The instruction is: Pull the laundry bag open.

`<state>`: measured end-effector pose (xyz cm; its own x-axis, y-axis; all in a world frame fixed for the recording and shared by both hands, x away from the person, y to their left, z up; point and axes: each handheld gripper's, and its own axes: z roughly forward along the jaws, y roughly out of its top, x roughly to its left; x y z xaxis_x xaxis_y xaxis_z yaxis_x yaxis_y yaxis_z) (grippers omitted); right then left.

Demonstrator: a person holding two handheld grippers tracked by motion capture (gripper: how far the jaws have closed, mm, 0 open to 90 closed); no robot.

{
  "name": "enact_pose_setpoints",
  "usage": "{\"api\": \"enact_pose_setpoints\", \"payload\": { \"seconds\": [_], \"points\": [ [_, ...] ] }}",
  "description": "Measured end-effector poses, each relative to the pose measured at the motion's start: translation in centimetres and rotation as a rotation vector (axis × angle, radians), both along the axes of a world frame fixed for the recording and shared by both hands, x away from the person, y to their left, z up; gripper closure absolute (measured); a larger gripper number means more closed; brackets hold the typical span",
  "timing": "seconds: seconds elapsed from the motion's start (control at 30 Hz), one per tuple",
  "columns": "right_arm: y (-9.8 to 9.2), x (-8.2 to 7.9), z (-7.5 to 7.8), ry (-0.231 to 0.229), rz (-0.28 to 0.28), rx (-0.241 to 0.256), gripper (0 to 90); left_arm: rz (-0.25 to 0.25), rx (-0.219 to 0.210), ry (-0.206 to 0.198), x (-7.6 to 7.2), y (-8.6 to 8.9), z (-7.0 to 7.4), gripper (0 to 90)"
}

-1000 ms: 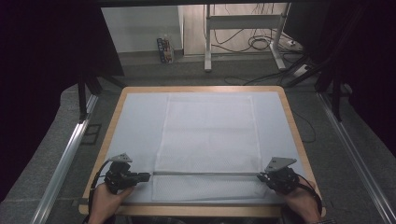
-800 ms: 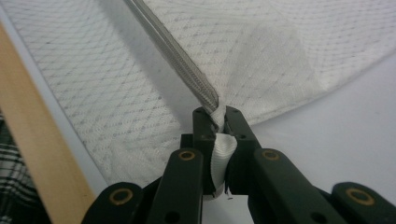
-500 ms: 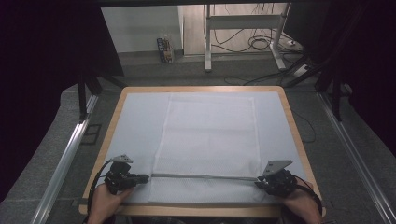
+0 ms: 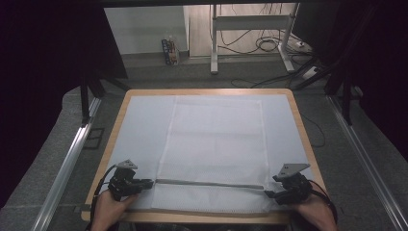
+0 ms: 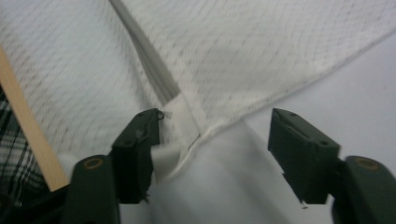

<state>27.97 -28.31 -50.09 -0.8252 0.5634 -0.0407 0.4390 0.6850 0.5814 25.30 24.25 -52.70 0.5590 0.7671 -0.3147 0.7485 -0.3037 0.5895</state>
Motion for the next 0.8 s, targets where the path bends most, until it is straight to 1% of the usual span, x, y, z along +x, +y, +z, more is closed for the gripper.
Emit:
{"api": "enact_pose_setpoints", "payload": {
  "seconds": [0.03, 0.07, 0.1, 0.13, 0.2, 0.23, 0.3, 0.37, 0.4, 0.47, 0.57, 0.67, 0.73, 0.8],
  "points": [
    [0.1, 0.1, 0.0, -0.007, -0.004, 0.006, 29.9, 0.001, 0.001, -0.013, 0.0, 0.0, 0.0, 72.1],
    [0.2, 0.2, 0.0, -0.018, -0.020, 0.012, 26.9, 0.005, 0.006, -0.026, 0.0, -0.1, 0.1, 68.4],
    [0.2, 0.3, 0.0, -0.022, -0.026, 0.016, 24.3, 0.012, 0.016, -0.050, -0.1, -0.2, 0.1, 63.3],
    [0.1, 0.4, 0.0, -0.028, -0.037, 0.027, 21.8, 0.014, 0.019, -0.063, -0.1, -0.2, 0.1, 57.4],
    [0.0, 0.5, 0.1, -0.040, -0.049, 0.039, 18.1, 0.021, 0.023, -0.088, -0.1, -0.3, 0.2, 49.1],
    [0.0, 0.6, 0.1, -0.048, -0.059, 0.045, 15.7, 0.024, 0.027, -0.105, -0.1, -0.4, 0.2, 42.2],
    [-0.1, 0.8, 0.1, -0.054, -0.071, 0.049, 13.5, 0.023, 0.033, -0.126, -0.1, -0.5, 0.3, 38.3],
    [-0.1, 0.9, 0.1, -0.054, -0.082, 0.060, 10.6, 0.026, 0.048, -0.150, -0.1, -0.6, 0.3, 30.0],
    [-0.1, 1.0, 0.1, -0.059, -0.085, 0.059, 9.5, 0.025, 0.055, -0.160, -0.1, -0.7, 0.4, 27.7],
    [0.0, 1.0, 0.2, -0.064, -0.088, 0.063, 8.6, 0.022, 0.068, -0.195, -0.2, -0.8, 0.5, 22.7],
    [0.0, 1.2, 0.4, -0.084, -0.096, 0.073, 7.0, 0.020, 0.068, -0.219, -0.2, -0.8, 0.7, 18.0],
    [0.0, 1.5, 0.6, -0.099, -0.110, 0.092, 5.8, 0.040, 0.076, -0.233, 0.0, -0.7, 1.0, 11.6],
    [-0.1, 1.7, 0.7, -0.109, -0.121, 0.105, 5.3, 0.062, 0.075, -0.238, 0.1, -0.3, 1.1, 7.1],
    [-0.3, 1.9, 0.6, -0.118, -0.131, 0.110, 5.2, 0.089, 0.071, -0.244, 0.3, 0.2, 1.1, 5.3]
  ]
}}
